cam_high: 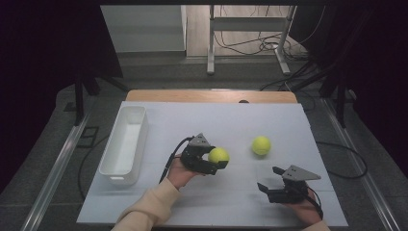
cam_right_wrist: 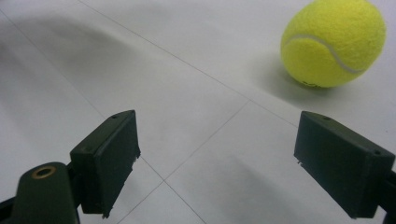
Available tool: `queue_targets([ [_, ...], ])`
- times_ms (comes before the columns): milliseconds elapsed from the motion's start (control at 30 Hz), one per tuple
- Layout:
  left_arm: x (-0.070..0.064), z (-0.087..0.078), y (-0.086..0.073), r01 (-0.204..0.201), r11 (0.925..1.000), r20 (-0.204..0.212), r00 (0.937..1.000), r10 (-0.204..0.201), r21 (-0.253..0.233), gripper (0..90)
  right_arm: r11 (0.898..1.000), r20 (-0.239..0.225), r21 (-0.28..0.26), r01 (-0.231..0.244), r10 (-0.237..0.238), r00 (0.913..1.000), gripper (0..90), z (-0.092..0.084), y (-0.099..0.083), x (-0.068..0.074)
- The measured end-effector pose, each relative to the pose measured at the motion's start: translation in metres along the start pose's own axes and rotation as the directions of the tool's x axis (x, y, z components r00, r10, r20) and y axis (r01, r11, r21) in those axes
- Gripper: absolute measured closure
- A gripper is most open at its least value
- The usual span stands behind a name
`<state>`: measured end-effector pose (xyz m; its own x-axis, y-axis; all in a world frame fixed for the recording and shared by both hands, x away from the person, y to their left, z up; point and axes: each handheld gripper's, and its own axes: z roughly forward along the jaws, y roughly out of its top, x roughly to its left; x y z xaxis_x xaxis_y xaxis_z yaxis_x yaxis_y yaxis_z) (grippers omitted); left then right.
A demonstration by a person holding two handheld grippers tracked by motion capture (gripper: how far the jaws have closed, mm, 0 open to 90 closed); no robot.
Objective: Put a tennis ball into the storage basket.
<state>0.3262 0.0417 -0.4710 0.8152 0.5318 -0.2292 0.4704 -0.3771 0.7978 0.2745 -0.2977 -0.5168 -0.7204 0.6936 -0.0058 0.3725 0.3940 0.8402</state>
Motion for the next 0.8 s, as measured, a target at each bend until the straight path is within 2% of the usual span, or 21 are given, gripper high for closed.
queue_targets([
  [233,0.004,-0.007,-0.001,-0.001,0.9999,0.002,1.0,0.001,-0.014,25.7,1.0,0.006,0.001,-0.004,0.004,1.0,14.3,-0.001,0.0,0.001],
  [333,0.005,-0.014,-0.002,0.014,0.9993,0.027,0.9996,-0.013,-0.034,25.7,1.0,-0.001,0.001,0.002,-0.002,1.0,14.3,0.0,0.0,0.001],
  [600,0.005,-0.031,-0.002,0.01,0.9978,-0.003,0.9999,-0.011,-0.066,25.7,1.0,-0.01,-0.002,0.008,-0.008,0.9999,14.3,0.0,0.0,0.001],
  [800,0.008,-0.039,-0.003,0.006,0.9974,-0.016,0.9999,-0.007,-0.072,25.7,1.0,-0.005,0.003,0.009,-0.009,0.9999,14.3,0.001,0.0,0.002],
])
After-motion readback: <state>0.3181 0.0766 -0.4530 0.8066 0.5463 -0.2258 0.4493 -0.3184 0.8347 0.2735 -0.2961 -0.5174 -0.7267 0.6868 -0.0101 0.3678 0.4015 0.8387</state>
